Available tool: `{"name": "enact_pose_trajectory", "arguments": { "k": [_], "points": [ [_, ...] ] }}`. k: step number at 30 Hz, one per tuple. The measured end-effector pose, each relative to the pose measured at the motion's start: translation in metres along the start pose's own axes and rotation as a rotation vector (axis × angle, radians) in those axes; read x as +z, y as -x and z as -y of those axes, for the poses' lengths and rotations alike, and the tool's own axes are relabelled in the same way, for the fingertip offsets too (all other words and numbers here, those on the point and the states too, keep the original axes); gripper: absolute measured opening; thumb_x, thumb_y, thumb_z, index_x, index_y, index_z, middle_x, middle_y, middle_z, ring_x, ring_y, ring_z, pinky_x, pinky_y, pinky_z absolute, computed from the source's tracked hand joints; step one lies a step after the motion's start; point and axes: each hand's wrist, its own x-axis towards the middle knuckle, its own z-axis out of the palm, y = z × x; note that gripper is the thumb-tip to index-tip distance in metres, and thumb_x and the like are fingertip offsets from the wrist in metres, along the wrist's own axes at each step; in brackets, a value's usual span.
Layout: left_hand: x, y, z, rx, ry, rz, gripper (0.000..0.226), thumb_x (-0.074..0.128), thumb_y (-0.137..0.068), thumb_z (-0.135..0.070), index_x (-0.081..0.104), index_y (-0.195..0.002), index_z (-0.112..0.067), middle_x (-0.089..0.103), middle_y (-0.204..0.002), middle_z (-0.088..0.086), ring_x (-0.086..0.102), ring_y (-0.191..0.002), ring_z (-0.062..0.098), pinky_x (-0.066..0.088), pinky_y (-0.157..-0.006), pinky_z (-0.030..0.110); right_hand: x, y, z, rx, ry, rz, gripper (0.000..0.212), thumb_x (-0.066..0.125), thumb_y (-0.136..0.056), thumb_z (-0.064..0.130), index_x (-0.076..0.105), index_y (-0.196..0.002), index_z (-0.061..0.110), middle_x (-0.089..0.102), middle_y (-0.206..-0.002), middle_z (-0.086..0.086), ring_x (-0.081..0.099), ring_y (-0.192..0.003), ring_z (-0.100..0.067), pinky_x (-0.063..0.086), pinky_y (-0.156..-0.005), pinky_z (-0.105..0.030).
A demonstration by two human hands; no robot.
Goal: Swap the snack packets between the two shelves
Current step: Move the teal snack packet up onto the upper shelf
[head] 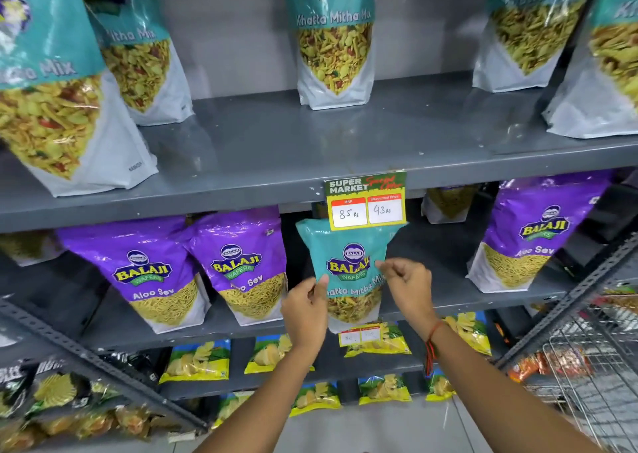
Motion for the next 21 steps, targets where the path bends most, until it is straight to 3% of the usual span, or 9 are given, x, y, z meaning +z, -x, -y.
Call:
{"name": "enact_pose_trajectory", "arguments": {
  "k": [1,4,7,10,13,15,18,21],
  "points": [
    [-0.006,0.012,0.000,0.007,0.006,0.007,0.052,0.060,-0.093,-0.036,0.030,-0.053,-0.024,0.028,-0.043,-0.004,0.025,-0.044,0.008,0.021,-0.048,0.030,-0.006,0.013,0.000,-0.020,0.000,-0.003,0.059,0.065,-0.082,0.051,0.068,-0.076,-0.007,0.071,-0.073,-0.028,0.068,-0.067,-0.041,0.055,-0.061,-0.048],
    [-0.028,0.050,-0.002,0.046,0.010,0.017,0.050,0.059,-0.090,-0.039,0.029,-0.052,-0.026,0.034,-0.043,-0.002,0.029,-0.043,0.010,0.020,-0.048,0.030,-0.026,0.055,0.007,-0.029,-0.021,0.047,0.072,0.063,-0.079,0.064,0.064,-0.074,-0.008,0.066,-0.065,-0.026,0.051,-0.057,-0.011,0.046,-0.055,-0.032],
    [-0.058,0.081,-0.007,0.106,0.016,0.021,0.047,0.056,-0.089,-0.046,0.034,-0.050,-0.031,0.043,-0.048,-0.007,0.030,-0.044,0.007,0.021,-0.047,0.030,-0.047,0.096,0.033,-0.051,-0.002,0.104,0.044,0.069,-0.087,0.035,0.063,-0.065,-0.003,0.051,-0.051,0.000,0.038,-0.054,0.001,0.034,-0.052,-0.026],
    [-0.088,0.097,-0.028,0.159,0.101,-0.015,0.042,0.054,-0.085,-0.054,0.044,-0.050,-0.032,0.038,-0.045,-0.006,0.027,-0.045,0.004,0.020,-0.046,0.026,-0.062,0.122,0.066,-0.161,0.004,0.092,0.033,0.072,-0.087,0.023,0.066,-0.062,0.001,0.056,-0.051,-0.006,0.042,-0.051,0.002,0.036,-0.050,-0.024],
    [-0.117,0.087,-0.069,0.210,0.228,-0.076,0.037,0.056,-0.083,-0.051,0.050,-0.050,-0.035,0.036,-0.045,-0.007,0.025,-0.047,0.003,0.020,-0.046,0.025,-0.072,0.122,0.112,-0.274,-0.036,0.051,0.036,0.071,-0.086,0.025,0.063,-0.061,0.001,0.057,-0.053,-0.011,0.041,-0.052,0.000,0.038,-0.051,-0.033],
    [-0.136,0.069,-0.104,0.278,0.287,-0.118,0.041,0.058,-0.084,-0.045,0.043,-0.048,-0.032,0.032,-0.046,-0.006,0.023,-0.049,0.003,0.020,-0.048,0.028,-0.079,0.111,0.149,-0.362,-0.085,0.016,0.037,0.070,-0.084,0.027,0.061,-0.060,0.000,0.049,-0.050,-0.005,0.037,-0.053,0.000,0.034,-0.050,-0.033],
    [-0.160,0.028,-0.158,0.384,0.331,-0.210,0.047,0.060,-0.086,-0.038,0.039,-0.050,-0.018,0.029,-0.047,-0.007,0.022,-0.049,0.004,0.019,-0.048,0.030,-0.091,0.081,0.214,-0.480,-0.146,-0.082,0.029,0.075,-0.082,0.023,0.068,-0.060,0.004,0.058,-0.050,-0.003,0.041,-0.053,0.005,0.037,-0.050,-0.026],
    [-0.179,-0.023,-0.206,0.482,0.321,-0.278,0.050,0.060,-0.086,-0.042,0.042,-0.052,-0.010,0.028,-0.049,-0.006,0.025,-0.052,0.008,0.024,-0.050,0.034,-0.096,0.039,0.273,-0.550,-0.211,-0.127,0.033,0.074,-0.083,0.020,0.062,-0.053,0.015,0.049,-0.043,0.014,0.039,-0.048,0.004,0.031,-0.050,-0.016]
  ]
}}
